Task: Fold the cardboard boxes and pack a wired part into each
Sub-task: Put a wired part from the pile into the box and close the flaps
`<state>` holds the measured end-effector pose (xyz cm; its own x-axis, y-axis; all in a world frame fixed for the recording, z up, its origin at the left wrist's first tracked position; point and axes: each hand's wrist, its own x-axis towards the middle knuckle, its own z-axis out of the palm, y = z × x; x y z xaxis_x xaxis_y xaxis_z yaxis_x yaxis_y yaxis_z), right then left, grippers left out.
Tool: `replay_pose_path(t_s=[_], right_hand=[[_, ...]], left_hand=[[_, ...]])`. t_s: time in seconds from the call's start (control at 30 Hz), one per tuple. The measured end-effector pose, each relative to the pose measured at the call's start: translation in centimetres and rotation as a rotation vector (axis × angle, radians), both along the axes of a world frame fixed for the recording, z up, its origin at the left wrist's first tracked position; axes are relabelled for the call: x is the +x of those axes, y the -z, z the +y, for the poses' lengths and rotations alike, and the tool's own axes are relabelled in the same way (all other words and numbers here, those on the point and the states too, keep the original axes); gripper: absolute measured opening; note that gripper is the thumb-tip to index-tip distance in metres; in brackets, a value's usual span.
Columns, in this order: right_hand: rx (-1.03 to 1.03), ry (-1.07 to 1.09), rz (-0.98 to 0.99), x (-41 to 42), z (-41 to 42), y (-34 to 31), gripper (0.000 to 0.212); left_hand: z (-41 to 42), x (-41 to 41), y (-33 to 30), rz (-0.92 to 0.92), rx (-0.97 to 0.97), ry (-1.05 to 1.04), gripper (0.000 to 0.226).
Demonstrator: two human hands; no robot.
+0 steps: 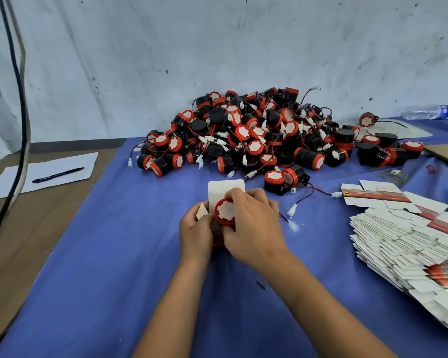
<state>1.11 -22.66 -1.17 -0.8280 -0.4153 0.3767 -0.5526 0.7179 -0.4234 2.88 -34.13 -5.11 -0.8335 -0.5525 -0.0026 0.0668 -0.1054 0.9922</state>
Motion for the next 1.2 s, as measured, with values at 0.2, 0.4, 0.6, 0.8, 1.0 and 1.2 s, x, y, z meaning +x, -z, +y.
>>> replay_pose_path(t_s=[0.2,0.4,0.6,0.8,1.0,1.2], right_hand=[[0.201,0.036,0.123,0.9,-0.3,-0.6,0.022],[0.307,0.099,0.112,1.0,-0.2,-0.2,0.026],[0.267,0.029,0.117,0.3,1.2,-0.5,0.034],[0.271,0.212,-0.029,0.1,1.2,-0.5,0.05],[0.19,0.282,-0.075,1.0,0.1,-0.5,0.026],[0.072,0.239,-0.041,1.0,1.4,-2.4,0.041]], left_hand=[[0.4,0.1,-0.1,-0.001,0.034,-0.058,0.03],[0.8,0.1,0.1,-0.017,0.001,-0.038,0.017],[0.8,0.0,0.3,-0.031,-0.081,-0.061,0.023],[1.3,0.2,0.3,-0.019,-0.133,-0.087,0.016],[2.0,0.1,0.5,-0.029,-0.22,-0.119,0.019],[1.7,0.0,0.4,-0.064,-0.228,-0.08,0.024]])
